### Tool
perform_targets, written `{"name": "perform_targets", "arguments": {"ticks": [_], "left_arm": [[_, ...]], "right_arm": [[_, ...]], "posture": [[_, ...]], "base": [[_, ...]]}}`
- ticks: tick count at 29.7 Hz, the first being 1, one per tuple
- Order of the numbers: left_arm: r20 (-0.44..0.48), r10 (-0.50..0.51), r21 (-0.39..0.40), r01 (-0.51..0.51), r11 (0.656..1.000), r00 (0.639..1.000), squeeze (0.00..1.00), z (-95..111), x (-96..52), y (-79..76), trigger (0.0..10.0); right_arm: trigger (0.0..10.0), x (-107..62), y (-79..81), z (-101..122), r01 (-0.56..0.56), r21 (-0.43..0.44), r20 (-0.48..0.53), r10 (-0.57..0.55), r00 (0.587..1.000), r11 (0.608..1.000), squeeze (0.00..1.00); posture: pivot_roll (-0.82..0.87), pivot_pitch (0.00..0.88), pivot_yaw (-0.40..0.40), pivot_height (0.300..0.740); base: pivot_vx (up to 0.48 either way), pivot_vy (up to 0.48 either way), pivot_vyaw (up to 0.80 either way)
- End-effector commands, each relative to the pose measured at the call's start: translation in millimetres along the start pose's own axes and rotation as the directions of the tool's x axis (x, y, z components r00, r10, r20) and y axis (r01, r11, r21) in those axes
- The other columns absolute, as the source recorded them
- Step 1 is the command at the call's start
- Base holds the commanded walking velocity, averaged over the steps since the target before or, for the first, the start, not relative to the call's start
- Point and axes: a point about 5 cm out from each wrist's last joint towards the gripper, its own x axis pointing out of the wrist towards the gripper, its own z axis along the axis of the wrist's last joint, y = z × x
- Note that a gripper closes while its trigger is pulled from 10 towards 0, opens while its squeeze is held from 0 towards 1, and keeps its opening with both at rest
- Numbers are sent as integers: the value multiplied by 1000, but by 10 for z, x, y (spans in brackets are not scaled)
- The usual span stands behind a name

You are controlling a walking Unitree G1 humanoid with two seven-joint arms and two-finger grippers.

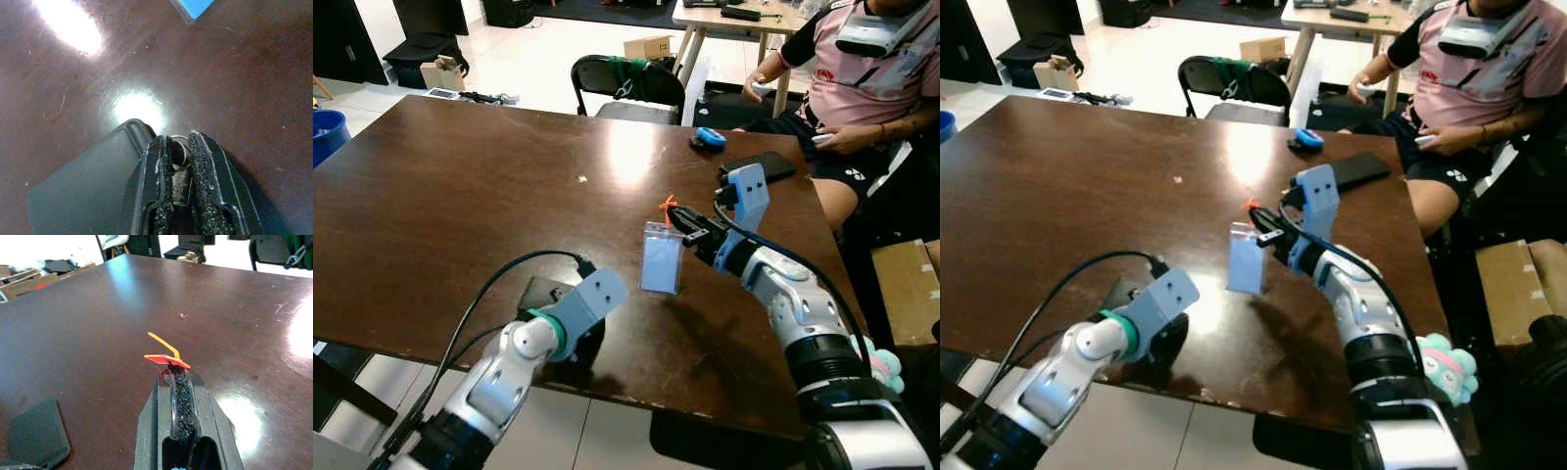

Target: Hang keys on a hook

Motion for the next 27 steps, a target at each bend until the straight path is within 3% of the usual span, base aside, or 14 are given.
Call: {"name": "perform_targets", "arguments": {"ticks": [1, 11, 14, 16, 17, 18, 19, 20, 23, 27], "left_arm": [[-45, -26, -2, 26, 1000, 999, 0, -101, -10, -63, 0], [25, 32, -39, -31, 999, 999, 0, 62, -53, 61, 0], [121, 90, -79, -81, 994, 989, 0, 236, -133, 159, 0], [121, 90, -79, -81, 994, 989, 0, 236, -133, 159, 0], [179, 120, -104, -103, 989, 976, 0, 341, -178, 208, 0], [179, 120, -104, -103, 989, 976, 0, 341, -178, 208, 0], [262, 170, -146, -135, 980, 950, 0, 497, -256, 293, 0], [323, 200, -170, -151, 974, 925, 0, 617, -333, 355, 10000], [381, 219, -176, -162, 971, 898, 0, 738, -434, 405, 10000], [386, 207, -160, -155, 975, 899, 0, 747, -460, 391, 10000]], "right_arm": [[10000, 12, 6, 13, -2, 6, 7, 2, 1000, 1000, 0], [10000, 15, 3, 26, -2, 5, 11, 2, 1000, 1000, 0], [10000, 14, 1, 31, -2, 5, 13, 2, 1000, 1000, 0], [10000, 14, 1, 31, -2, 5, 13, 2, 1000, 1000, 0], [10000, 13, 2, 33, -2, 5, 13, 2, 1000, 1000, 0], [10000, 13, 2, 33, -2, 5, 13, 2, 1000, 1000, 0], [10000, 14, 4, 31, -3, 5, 13, 3, 1000, 1000, 0], [10000, 15, 7, 29, -3, 6, 14, 3, 1000, 1000, 0], [10000, 20, 17, 27, -4, 9, 16, 4, 1000, 1000, 0], [10000, 23, 27, 26, -6, 11, 18, 6, 1000, 1000, 0]], "posture": [[140, 127, 90, 740], [139, 125, 87, 740], [138, 126, 85, 740], [138, 126, 85, 740], [140, 127, 84, 740], [140, 127, 84, 740], [140, 127, 84, 740], [140, 127, 84, 740], [143, 126, 83, 740], [143, 126, 84, 740]], "base": [[0, 0, 0], [0, 0, 0], [0, 0, 0], [0, 0, 0], [0, 0, 0], [0, 0, 0], [0, 0, 0], [0, 0, 0], [0, 0, 0], [0, 0, 0]]}}
